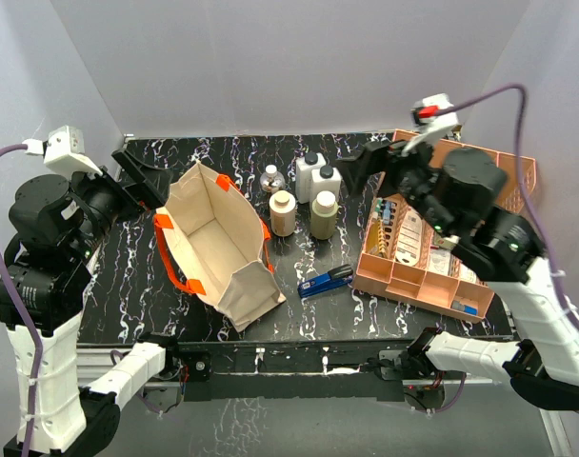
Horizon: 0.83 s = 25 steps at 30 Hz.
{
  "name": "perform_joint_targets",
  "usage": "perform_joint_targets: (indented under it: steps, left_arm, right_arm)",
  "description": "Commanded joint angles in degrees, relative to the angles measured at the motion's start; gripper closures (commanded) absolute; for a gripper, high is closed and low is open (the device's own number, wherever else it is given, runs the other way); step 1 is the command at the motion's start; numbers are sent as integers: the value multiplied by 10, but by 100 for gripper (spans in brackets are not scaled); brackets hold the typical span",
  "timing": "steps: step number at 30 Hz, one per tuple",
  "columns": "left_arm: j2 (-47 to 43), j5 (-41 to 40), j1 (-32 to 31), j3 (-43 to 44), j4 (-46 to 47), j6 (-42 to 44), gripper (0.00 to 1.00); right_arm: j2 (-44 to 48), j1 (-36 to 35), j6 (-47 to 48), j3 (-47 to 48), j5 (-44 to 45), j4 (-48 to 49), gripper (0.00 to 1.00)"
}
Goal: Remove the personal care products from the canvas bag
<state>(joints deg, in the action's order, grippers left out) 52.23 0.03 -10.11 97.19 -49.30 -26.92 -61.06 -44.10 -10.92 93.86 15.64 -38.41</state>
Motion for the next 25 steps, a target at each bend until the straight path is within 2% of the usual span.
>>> perform_joint_targets:
  steps: [1,13,20,23,25]
  left_arm:
    - [15,-2,-27,39,8,50,3]
    - [27,-106,-112,119,-27,126,3]
    - [22,-140,-129,123,-32,143,3]
    - [21,-142,-131,117,-31,144,3]
    - [22,-142,-132,117,-32,145,3]
  right_arm:
    - [23,2,11,51,6,-38,1]
    - [30,2,-15,119,44,-84,1]
    - [22,2,-22,144,64,-104,1]
    - [26,2,-5,135,31,-108,2]
    - [15,3,-22,156,57,-135,2]
